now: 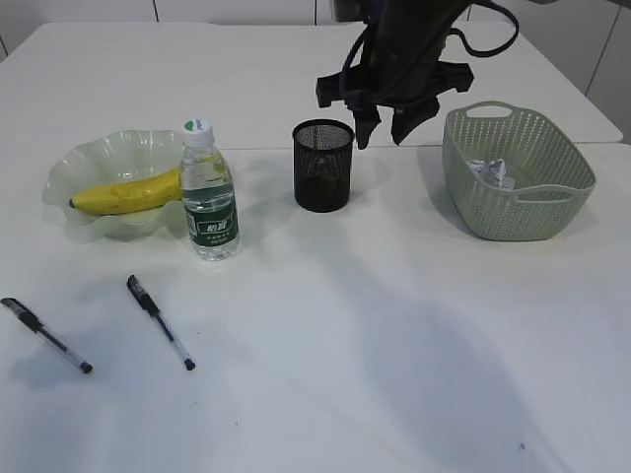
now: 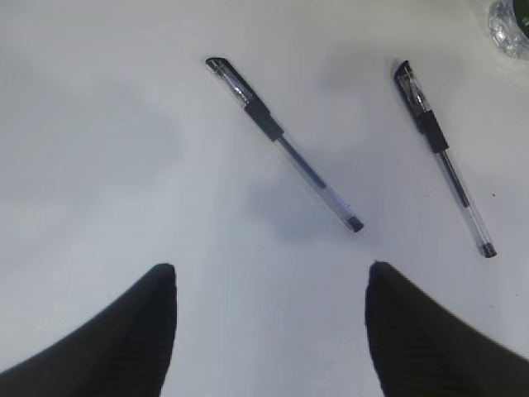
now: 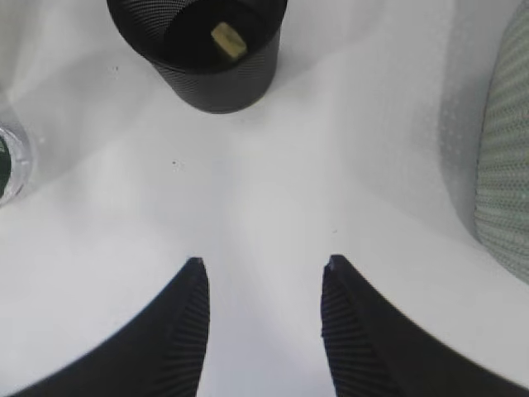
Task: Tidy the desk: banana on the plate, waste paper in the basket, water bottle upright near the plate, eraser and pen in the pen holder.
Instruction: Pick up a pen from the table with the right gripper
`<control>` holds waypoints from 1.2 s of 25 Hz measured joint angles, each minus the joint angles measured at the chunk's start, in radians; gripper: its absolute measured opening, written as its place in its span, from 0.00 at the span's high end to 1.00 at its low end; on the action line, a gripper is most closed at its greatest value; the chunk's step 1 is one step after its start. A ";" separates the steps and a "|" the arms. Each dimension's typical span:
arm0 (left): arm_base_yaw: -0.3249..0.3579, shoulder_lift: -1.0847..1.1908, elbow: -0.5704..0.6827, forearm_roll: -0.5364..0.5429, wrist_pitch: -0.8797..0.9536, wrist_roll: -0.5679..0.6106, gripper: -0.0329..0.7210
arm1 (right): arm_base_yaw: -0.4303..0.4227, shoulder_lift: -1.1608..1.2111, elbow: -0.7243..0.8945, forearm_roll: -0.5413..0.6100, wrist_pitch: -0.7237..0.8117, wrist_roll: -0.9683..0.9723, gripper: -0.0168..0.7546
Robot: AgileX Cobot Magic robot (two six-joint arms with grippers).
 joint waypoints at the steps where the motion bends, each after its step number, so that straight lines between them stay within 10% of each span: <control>1: 0.000 0.000 0.000 0.000 0.000 0.000 0.29 | 0.000 0.000 0.000 0.000 0.002 -0.007 0.54; 30: 0.000 0.000 0.000 -0.028 -0.051 -0.130 0.29 | 0.069 -0.565 0.721 0.051 0.006 -0.147 0.54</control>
